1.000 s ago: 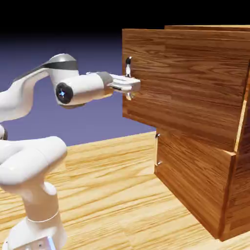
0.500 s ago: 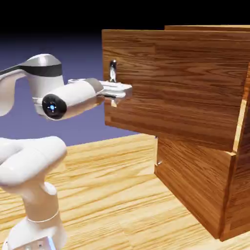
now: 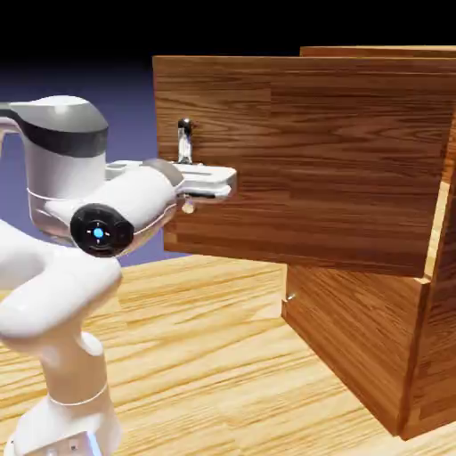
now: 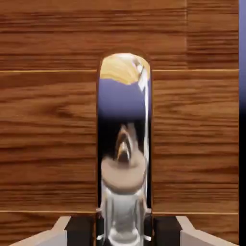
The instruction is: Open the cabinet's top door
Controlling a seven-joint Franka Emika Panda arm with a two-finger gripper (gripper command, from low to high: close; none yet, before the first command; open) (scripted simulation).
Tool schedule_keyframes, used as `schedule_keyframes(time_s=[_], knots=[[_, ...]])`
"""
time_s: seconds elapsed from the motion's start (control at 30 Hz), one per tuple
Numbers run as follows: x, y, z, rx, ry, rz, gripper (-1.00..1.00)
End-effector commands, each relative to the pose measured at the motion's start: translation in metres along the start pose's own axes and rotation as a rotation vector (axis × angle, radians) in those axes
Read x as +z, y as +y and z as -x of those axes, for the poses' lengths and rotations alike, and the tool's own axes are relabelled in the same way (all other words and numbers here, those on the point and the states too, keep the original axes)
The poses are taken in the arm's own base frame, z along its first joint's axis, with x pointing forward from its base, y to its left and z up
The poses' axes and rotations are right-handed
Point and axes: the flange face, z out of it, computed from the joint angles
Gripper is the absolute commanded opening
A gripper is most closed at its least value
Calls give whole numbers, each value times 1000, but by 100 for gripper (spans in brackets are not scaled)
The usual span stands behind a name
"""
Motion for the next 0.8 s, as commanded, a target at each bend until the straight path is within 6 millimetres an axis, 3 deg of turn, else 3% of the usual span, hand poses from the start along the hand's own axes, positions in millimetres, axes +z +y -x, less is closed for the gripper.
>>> schedule_keyframes(time_s=[0.0,0.43,0.77], knots=[[-9,-2,2,0,16,16,-100],[-118,-46,46,0,222,222,-100],[-170,-80,80,0,338,338,-100]])
